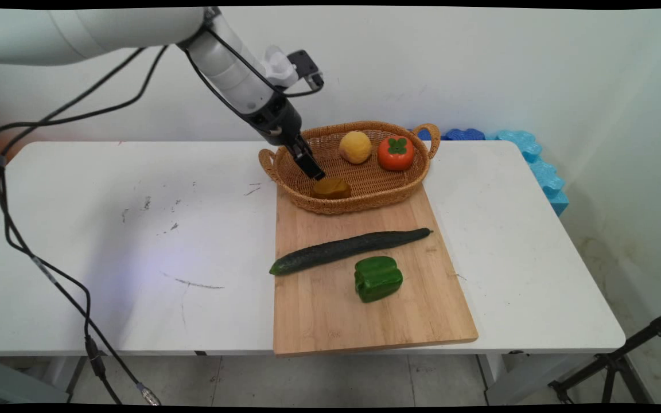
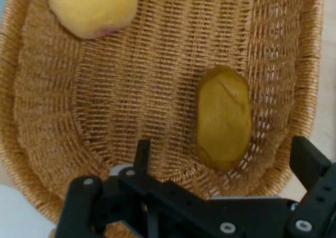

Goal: Pick up the potato from the vegetable basket

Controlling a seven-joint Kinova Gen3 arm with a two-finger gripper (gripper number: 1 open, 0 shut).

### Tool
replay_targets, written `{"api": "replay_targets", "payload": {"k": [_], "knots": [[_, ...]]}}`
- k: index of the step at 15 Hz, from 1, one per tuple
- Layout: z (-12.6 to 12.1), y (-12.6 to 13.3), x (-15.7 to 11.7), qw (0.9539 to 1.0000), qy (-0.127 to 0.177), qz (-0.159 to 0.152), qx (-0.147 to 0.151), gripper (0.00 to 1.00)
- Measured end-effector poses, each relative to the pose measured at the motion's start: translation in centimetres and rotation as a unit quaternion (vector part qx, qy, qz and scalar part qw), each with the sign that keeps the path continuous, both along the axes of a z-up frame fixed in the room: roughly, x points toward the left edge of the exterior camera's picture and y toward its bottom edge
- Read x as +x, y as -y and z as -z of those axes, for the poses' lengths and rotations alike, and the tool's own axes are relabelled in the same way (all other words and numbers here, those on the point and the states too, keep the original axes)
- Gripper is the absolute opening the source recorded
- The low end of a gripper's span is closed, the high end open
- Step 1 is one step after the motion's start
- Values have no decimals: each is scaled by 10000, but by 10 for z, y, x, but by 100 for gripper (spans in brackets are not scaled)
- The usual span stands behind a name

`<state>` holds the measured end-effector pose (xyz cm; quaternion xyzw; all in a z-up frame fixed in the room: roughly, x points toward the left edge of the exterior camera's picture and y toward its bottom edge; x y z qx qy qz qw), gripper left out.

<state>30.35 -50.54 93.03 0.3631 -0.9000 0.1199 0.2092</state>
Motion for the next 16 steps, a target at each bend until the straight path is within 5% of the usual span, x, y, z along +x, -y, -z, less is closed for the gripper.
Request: {"api": "replay_targets", "payload": {"k": [14, 15, 16], "knots": [[53, 44, -17, 9992, -53, 193, 335, 100], [55, 45, -18, 9992, -53, 210, 348, 0], [57, 46, -18, 9991, -49, 230, 358, 0]]}}
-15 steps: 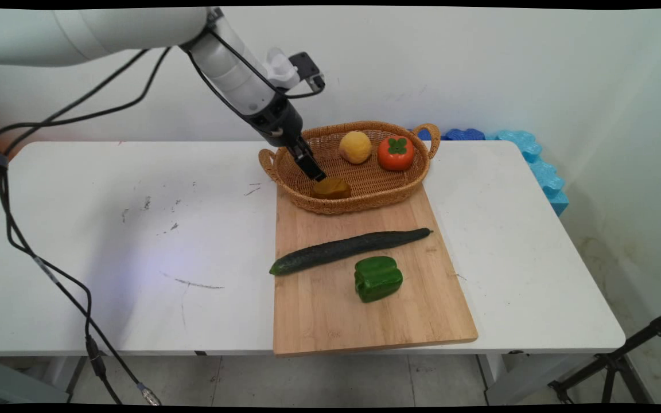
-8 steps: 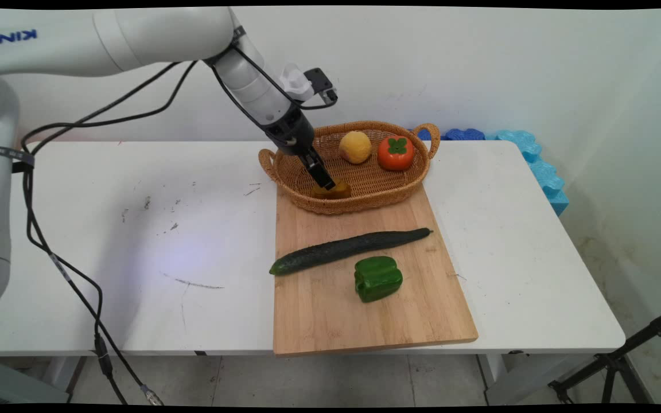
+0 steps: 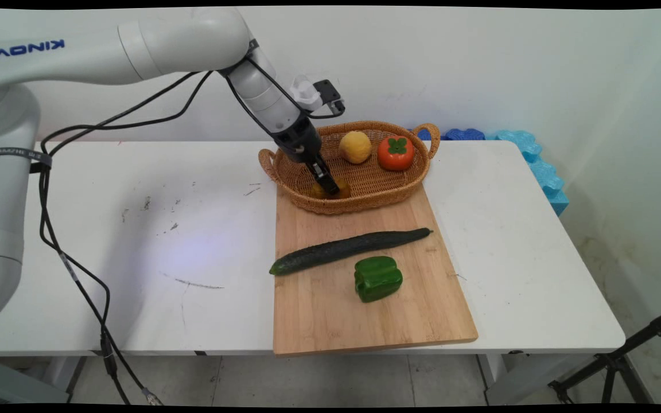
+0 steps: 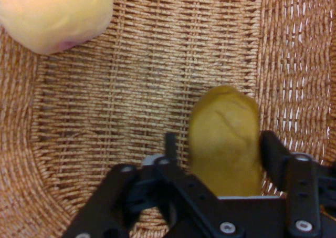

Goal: Pick up the potato from the vegetable basket, then place the picked object on the cutting board

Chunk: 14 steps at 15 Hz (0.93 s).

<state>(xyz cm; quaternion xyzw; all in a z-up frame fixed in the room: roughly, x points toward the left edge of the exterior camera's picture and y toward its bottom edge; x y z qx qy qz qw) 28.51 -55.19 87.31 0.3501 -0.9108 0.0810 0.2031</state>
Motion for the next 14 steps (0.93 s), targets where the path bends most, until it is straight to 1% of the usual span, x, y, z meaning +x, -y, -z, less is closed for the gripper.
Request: {"api": "replay_targets", "payload": {"k": [5, 8, 11, 14], "knots": [[-2, 0, -4, 9999, 16, 151, -47, 0], [-17, -6, -7, 9996, 3, 231, -167, 0], [-53, -19, -10, 9987, -77, 324, -386, 0], [-100, -45, -12, 9970, -228, 425, -600, 0]]}}
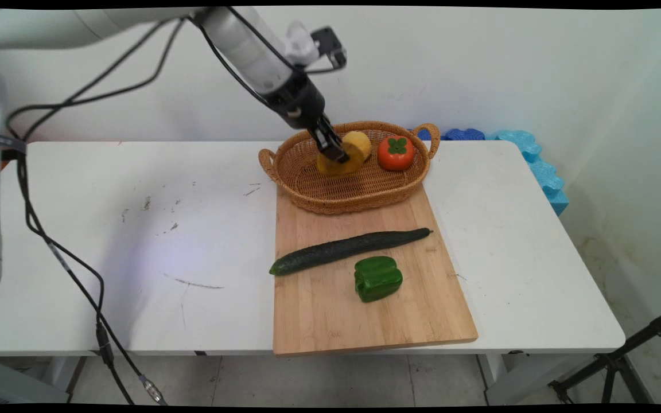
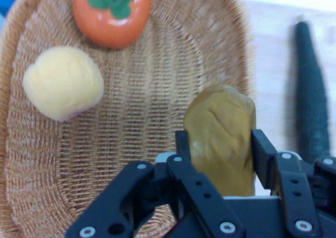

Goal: Place the picked object on the cutting board

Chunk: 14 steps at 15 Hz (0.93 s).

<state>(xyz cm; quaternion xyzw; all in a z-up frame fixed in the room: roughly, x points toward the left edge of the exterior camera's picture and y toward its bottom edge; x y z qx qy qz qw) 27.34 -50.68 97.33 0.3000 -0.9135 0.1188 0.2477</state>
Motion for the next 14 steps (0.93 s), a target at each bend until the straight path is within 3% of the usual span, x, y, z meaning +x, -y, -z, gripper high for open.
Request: {"api": "replay_targets", "payload": {"k": [3, 8, 10, 14], "knots": [[-41, -39, 2, 9997, -213, 102, -57, 0], [-65, -96, 5, 9988, -398, 283, 4, 0], [-63, -128, 8, 9983, -415, 396, 36, 0], [-39, -162, 12, 9981, -383, 482, 80, 0]]}}
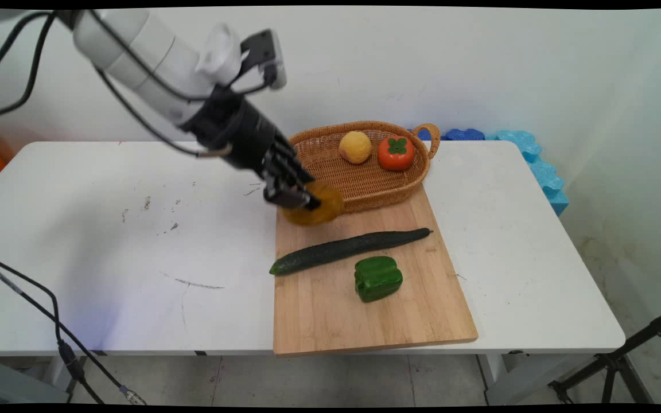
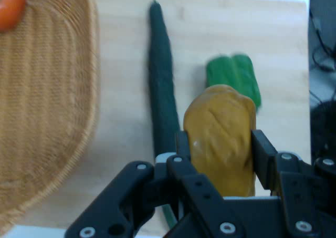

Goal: Place the picked object on the cutting board

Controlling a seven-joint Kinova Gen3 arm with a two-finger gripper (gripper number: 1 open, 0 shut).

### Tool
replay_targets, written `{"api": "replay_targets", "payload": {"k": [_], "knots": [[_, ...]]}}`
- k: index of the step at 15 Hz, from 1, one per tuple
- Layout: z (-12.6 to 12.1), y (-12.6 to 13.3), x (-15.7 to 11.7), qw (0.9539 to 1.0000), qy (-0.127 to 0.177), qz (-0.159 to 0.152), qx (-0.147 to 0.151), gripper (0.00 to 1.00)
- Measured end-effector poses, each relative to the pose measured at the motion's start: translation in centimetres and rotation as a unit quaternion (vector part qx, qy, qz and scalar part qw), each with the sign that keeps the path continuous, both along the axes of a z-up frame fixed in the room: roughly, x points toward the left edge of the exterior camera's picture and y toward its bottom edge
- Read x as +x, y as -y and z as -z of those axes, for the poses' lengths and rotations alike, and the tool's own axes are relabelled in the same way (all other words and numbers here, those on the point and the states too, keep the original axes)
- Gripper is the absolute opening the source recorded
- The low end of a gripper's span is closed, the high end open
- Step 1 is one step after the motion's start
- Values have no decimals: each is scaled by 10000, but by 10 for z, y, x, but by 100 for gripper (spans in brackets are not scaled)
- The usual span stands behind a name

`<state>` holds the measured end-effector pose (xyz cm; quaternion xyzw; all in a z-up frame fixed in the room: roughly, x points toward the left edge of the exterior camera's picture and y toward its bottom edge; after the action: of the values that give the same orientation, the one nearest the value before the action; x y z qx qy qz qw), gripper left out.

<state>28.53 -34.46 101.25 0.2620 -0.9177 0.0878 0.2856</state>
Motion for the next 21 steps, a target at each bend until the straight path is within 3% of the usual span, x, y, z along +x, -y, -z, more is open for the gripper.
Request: {"api": "replay_targets", "payload": {"k": [6, 11, 21], "knots": [[59, -27, -1, 9998, 144, 46, 105, 0], [111, -34, -10, 9996, 184, 68, 217, 0], [164, -30, -20, 9996, 214, 59, 200, 0]]}}
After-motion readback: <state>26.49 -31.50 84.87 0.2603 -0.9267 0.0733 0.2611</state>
